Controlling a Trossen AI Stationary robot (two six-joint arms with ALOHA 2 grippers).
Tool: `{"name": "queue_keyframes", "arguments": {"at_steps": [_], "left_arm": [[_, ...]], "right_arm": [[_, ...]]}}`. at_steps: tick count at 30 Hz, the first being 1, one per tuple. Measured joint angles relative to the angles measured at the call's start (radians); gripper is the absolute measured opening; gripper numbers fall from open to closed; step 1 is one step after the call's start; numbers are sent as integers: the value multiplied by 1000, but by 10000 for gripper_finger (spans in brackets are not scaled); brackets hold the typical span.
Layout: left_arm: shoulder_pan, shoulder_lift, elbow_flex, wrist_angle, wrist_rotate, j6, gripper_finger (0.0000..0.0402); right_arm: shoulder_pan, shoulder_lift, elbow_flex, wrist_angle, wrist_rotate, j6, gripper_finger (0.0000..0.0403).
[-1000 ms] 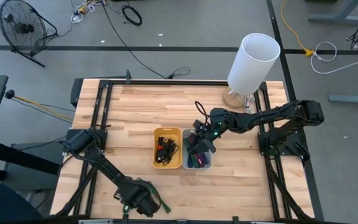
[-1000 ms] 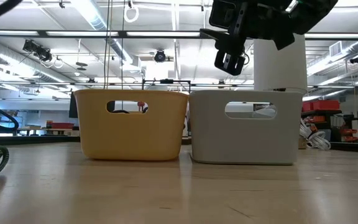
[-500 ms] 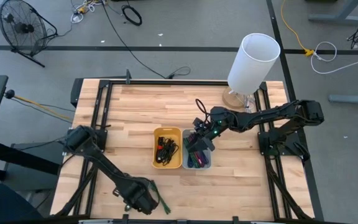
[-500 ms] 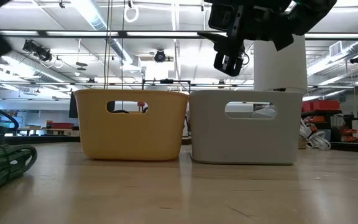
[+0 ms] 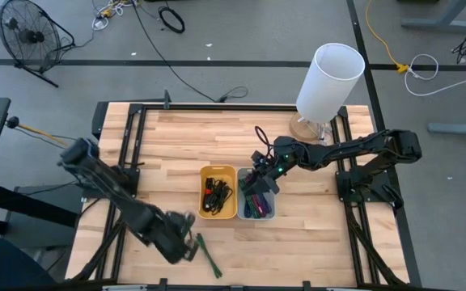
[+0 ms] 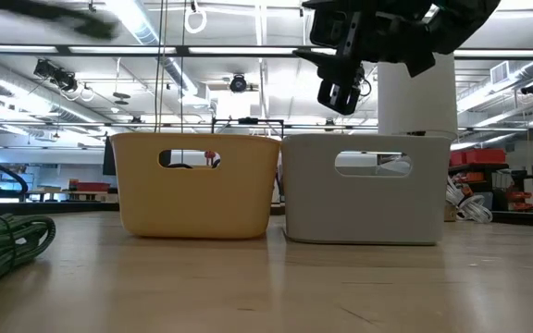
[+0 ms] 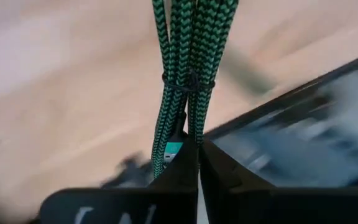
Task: Pick & Place USB Port
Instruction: Put the black green charger cable into the gray bin
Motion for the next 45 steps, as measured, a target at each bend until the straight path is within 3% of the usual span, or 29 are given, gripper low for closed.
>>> {"name": "queue_keyframes", "arguments": {"at_steps": [6,9,13,21,28,38,45], "left_arm": [[55,-172,2,7,-415,109,1],[104,-227,2,41,-520,242,1],[192,-268,2,117,-570,445,1],[382,-256,2,313,-415,829,1],[503,-257,2,467,-282,1050,1],[617,-257,2,595,-92,1200,1],[651,-251,2,668,13,1244,1]], "right_arm": [[0,0,0,16,9,9,213],[0,0,-1,60,12,20,213],[0,0,-1,201,12,65,213],[-18,0,-1,498,47,167,213],[-38,-6,-1,635,95,221,213],[-55,-96,-1,651,219,116,213],[-61,-153,-1,557,310,29,213]]}}
